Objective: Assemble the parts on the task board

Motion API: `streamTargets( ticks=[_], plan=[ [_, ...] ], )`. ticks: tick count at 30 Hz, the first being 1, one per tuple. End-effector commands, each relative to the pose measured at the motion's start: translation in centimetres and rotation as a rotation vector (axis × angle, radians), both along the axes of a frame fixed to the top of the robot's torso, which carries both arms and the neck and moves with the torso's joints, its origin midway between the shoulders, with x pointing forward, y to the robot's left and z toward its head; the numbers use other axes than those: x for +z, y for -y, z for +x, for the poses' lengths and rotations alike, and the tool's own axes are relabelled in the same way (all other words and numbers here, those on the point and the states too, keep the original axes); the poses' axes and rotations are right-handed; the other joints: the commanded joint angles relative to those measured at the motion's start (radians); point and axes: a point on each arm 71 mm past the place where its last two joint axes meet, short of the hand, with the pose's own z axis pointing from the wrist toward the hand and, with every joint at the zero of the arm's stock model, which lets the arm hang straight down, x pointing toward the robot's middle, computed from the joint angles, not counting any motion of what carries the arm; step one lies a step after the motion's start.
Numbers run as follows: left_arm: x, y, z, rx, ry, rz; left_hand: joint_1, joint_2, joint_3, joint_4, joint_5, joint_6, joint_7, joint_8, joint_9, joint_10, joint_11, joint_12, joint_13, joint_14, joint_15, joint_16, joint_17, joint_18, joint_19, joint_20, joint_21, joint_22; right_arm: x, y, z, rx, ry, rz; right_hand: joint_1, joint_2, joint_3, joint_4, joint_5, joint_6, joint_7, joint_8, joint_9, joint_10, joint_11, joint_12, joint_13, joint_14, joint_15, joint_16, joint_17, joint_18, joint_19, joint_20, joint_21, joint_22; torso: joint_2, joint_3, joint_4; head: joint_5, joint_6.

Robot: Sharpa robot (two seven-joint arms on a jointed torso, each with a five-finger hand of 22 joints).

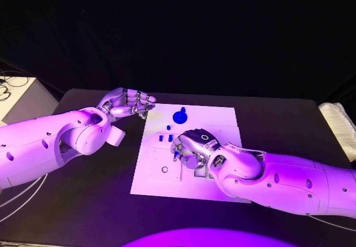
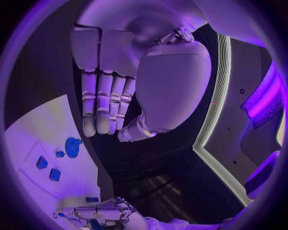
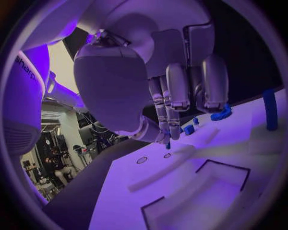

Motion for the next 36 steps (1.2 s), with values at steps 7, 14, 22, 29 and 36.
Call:
streamTargets(
  ticks=[7, 14, 22, 29, 36],
  plan=[
    [0.01, 0.21, -0.07, -0.018, -0.009, -0.011, 0.001, 0.007, -0.001, -0.003, 0.003, -0.004, 0.002, 0.006, -0.001, -0.008, -0.001, 0.006, 0.0, 0.002, 0.003, -0.006, 0.0, 0.014, -0.001, 0.0, -0.005, -0.002, -0.45, -0.25, -0.21, 0.03, -0.005, -0.037, -0.004, 0.004, -0.001, -0.007, 0.003, 0.005, 0.005, 0.007, 0.001, 0.01, -0.006, 0.003, 0.001, 0.05, 0.002, -0.002, -0.002, 0.006, 0.051, 0.002, -0.006, 0.168, 0.0, 0.0003, 0.0004, 0.005, -0.009],
    [-0.02, 0.08, -0.04, -0.015, -0.01, -0.009, 0.001, 0.007, -0.001, -0.003, 0.003, -0.004, 0.002, 0.006, -0.001, -0.008, -0.001, 0.006, 0.0, 0.002, 0.003, -0.006, 0.0, 0.014, -0.001, 0.0, -0.005, -0.002, -0.66, -0.21, -0.2, 0.029, -0.011, -0.05, -0.005, 0.004, -0.001, -0.007, 0.003, 0.005, 0.005, 0.007, 0.001, 0.01, -0.006, 0.003, 0.0, 0.049, 0.002, -0.002, -0.002, 0.007, 0.051, 0.002, -0.007, 0.168, 0.0, 0.0003, -0.0002, 0.005, -0.012],
    [-0.04, 0.0, -0.01, -0.013, -0.011, -0.008, 0.002, 0.007, -0.001, -0.004, 0.003, -0.005, 0.002, 0.007, -0.002, -0.012, -0.001, 0.007, 0.0, 0.001, 0.004, -0.006, 0.0, 0.014, -0.001, 0.0, -0.005, -0.002, -0.8, -0.27, -0.19, 0.03, -0.015, -0.06, -0.007, 0.004, -0.002, -0.007, 0.002, 0.005, 0.005, 0.006, 0.002, 0.009, -0.006, 0.003, 0.0, 0.049, 0.003, -0.002, -0.002, 0.007, 0.051, 0.002, -0.008, 0.167, 0.0, -0.0002, 0.0006, 0.006, -0.014],
    [-0.05, -0.08, 0.01, -0.011, -0.012, -0.007, 0.002, 0.007, -0.001, -0.004, 0.003, -0.005, 0.002, 0.007, -0.002, -0.012, -0.001, 0.007, 0.0, 0.001, 0.004, -0.006, 0.0, 0.014, -0.001, 0.0, -0.005, -0.002, -0.94, -0.34, -0.17, 0.029, -0.016, -0.065, -0.007, 0.004, -0.002, -0.007, 0.002, 0.005, 0.005, 0.006, 0.002, 0.009, -0.006, 0.003, 0.0, 0.049, 0.003, -0.002, -0.002, 0.007, 0.051, 0.002, -0.008, 0.167, 0.0, -0.0002, 0.0003, 0.007, -0.015],
    [-0.06, -0.11, 0.01, -0.011, -0.013, -0.006, 0.002, 0.007, -0.001, -0.004, 0.003, -0.005, 0.002, 0.007, -0.002, -0.012, -0.001, 0.007, 0.0, 0.001, 0.004, -0.006, 0.0, 0.014, -0.001, 0.0, -0.005, -0.002, -1.14, -0.46, -0.12, 0.027, -0.018, -0.08, -0.01, 0.005, -0.003, -0.008, 0.002, 0.004, 0.005, 0.006, 0.003, 0.009, -0.005, 0.003, -0.001, 0.049, 0.003, -0.002, -0.002, 0.007, 0.051, 0.003, -0.009, 0.167, 0.0, -0.0003, 0.0014, 0.006, -0.016]
  ],
)
